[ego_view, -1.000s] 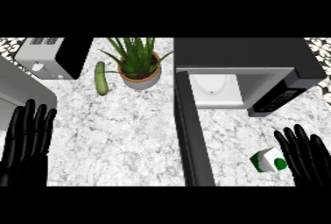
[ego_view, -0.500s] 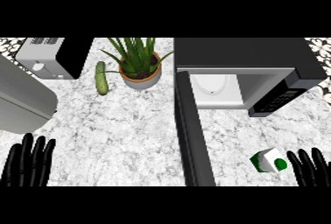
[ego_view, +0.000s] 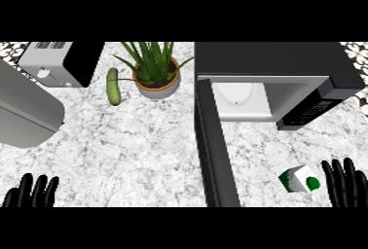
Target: Pick up the milk, place it into the microwave and close the microwave
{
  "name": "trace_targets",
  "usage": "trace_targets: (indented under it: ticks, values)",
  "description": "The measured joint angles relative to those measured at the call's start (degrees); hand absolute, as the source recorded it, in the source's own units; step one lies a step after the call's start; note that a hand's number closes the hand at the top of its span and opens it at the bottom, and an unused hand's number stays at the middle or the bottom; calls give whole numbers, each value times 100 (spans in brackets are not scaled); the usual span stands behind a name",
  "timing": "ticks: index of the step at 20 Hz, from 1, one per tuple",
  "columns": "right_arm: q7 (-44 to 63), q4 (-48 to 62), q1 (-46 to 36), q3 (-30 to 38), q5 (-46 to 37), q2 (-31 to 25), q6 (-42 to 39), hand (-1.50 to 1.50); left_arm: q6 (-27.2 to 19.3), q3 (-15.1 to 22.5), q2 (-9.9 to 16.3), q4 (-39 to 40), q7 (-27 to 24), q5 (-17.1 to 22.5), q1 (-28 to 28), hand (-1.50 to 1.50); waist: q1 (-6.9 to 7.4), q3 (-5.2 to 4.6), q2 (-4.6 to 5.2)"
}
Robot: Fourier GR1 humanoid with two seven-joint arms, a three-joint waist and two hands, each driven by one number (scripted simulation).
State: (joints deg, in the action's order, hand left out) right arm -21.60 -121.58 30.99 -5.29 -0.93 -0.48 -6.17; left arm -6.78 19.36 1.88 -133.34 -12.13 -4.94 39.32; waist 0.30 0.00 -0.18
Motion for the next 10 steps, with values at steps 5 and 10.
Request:
trace_targets:
  ticks: [5, 10]
  values:
    - [-253, 623, -323, 390, -6, -41, 94, -150, -13, 123, 100, -7, -287, 15, 350, -150, 11, 0, 4]
    - [-561, 1313, -580, 661, -23, -39, 162, -150, -48, 258, 167, 111, -596, -4, 549, -150, 8, 2, 7]
